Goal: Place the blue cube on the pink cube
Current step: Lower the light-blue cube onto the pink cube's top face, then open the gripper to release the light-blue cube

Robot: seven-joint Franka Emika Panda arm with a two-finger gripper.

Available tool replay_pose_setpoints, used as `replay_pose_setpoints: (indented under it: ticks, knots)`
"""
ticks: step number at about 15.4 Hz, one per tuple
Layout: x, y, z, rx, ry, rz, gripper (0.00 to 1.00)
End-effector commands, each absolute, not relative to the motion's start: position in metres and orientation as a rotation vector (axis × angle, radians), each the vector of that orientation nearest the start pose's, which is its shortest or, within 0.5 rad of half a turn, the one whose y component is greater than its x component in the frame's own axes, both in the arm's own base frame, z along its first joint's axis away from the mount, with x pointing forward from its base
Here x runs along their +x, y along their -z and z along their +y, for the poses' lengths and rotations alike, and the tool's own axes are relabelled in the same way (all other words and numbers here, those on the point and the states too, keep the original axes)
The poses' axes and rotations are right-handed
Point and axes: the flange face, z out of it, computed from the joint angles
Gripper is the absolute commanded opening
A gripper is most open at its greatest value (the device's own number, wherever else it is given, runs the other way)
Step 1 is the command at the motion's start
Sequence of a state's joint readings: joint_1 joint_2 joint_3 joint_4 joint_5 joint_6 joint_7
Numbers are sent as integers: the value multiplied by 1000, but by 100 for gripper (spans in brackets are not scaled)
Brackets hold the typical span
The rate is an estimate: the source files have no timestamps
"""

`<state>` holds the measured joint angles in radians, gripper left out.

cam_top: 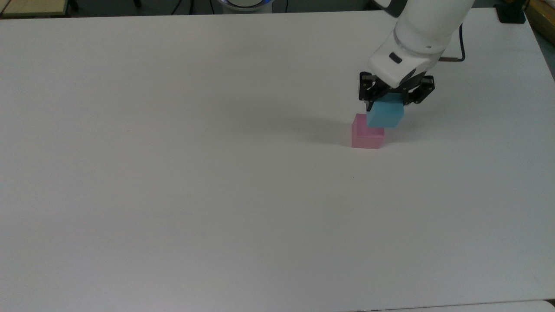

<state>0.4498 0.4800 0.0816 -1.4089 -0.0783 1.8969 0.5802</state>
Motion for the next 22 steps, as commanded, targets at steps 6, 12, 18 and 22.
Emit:
replay_pose_setpoints:
  ticks: [6, 12, 18, 22]
  knots:
    - [598, -386, 333, -3205, 55, 74, 18]
    - [595, -377, 332, -3205, 80, 121, 78]
    - [595, -400, 325, -3198, 122, 113, 100]
    - [584, -446, 320, -3199, 133, 66, 100]
